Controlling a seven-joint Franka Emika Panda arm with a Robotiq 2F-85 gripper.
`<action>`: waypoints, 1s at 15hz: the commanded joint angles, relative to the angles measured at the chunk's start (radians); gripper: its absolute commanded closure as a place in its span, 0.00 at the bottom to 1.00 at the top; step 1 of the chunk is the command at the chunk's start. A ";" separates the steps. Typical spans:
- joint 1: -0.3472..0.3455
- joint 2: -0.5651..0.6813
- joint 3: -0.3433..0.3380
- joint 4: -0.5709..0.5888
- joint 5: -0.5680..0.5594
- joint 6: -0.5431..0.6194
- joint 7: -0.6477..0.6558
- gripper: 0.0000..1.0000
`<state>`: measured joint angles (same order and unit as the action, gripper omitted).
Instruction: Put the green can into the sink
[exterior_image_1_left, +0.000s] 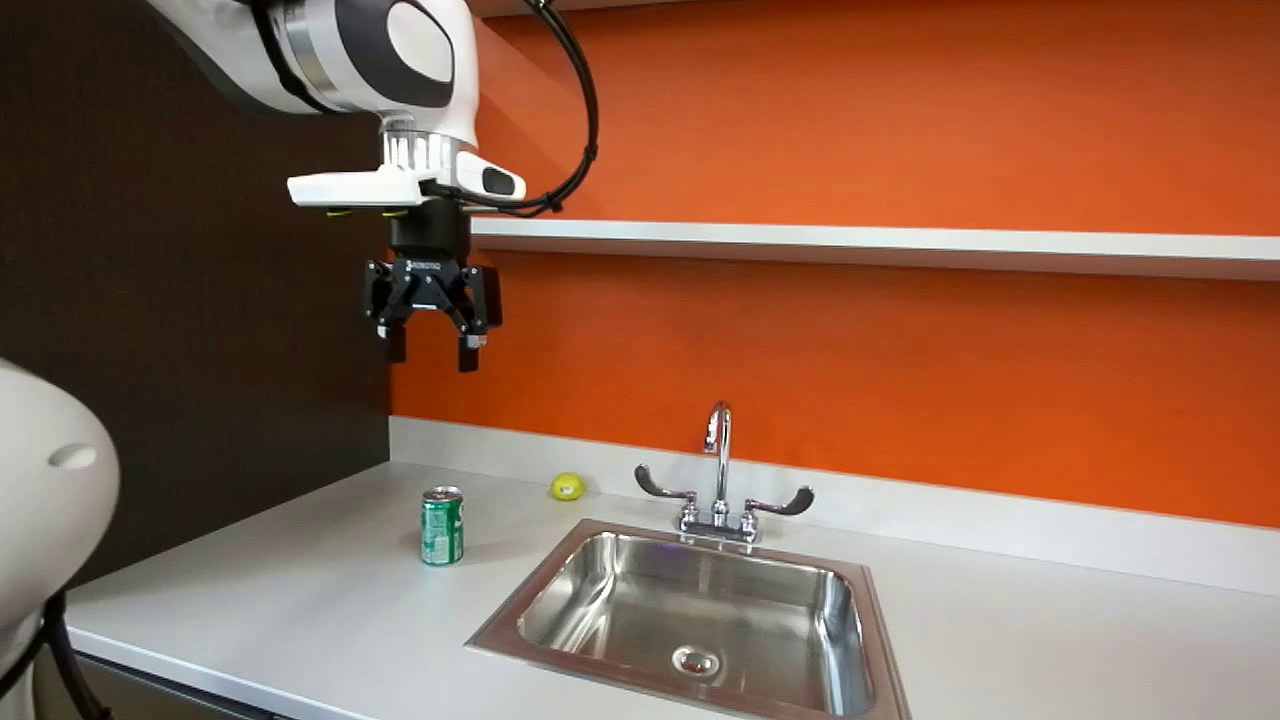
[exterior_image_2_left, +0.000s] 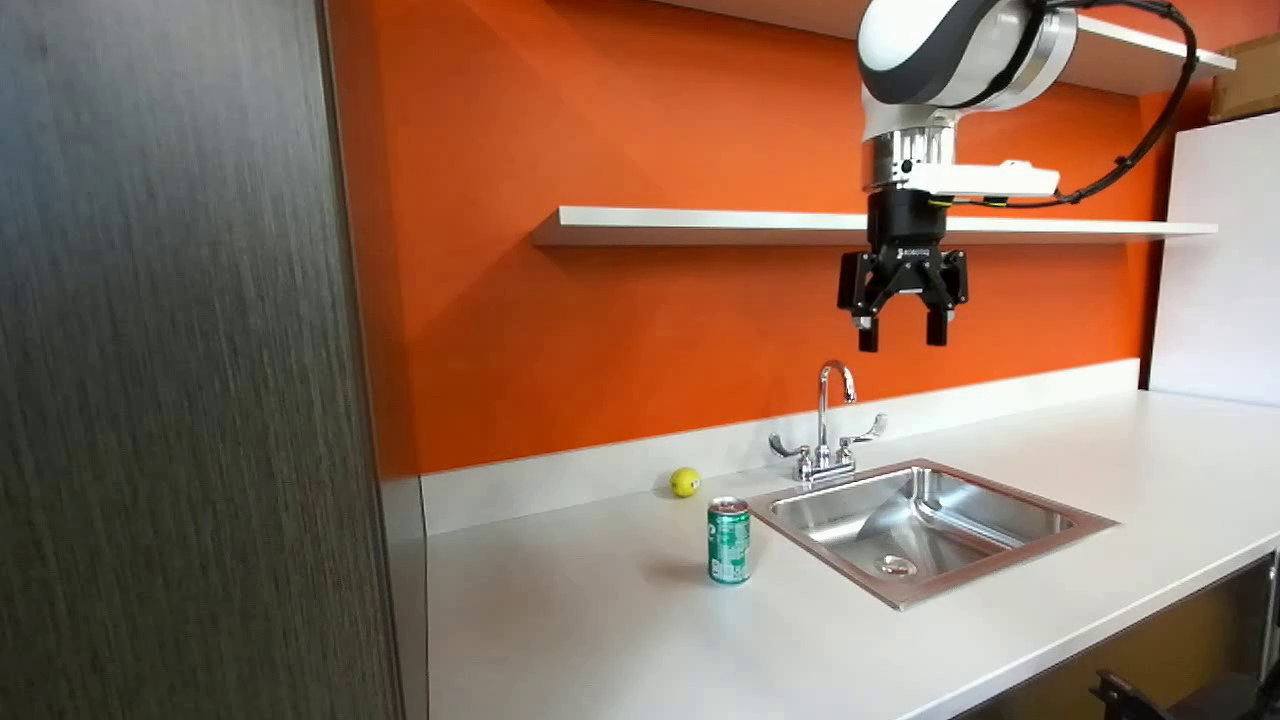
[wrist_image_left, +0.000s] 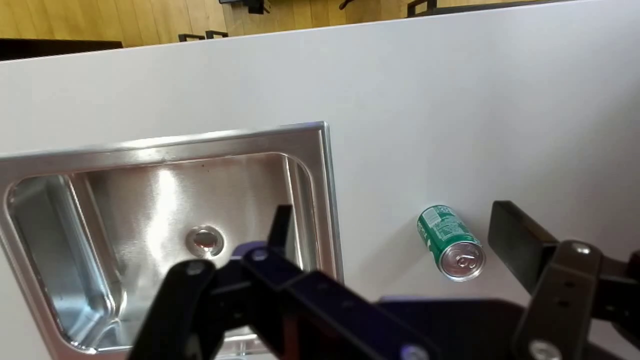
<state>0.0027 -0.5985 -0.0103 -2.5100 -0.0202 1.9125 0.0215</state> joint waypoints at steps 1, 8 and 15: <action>0.009 0.063 0.042 0.050 -0.013 0.029 0.020 0.00; 0.049 0.269 0.127 0.168 -0.022 0.088 0.057 0.00; 0.087 0.480 0.134 0.277 0.014 0.098 0.062 0.00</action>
<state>0.0778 -0.2103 0.1185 -2.2997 -0.0218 2.0087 0.0605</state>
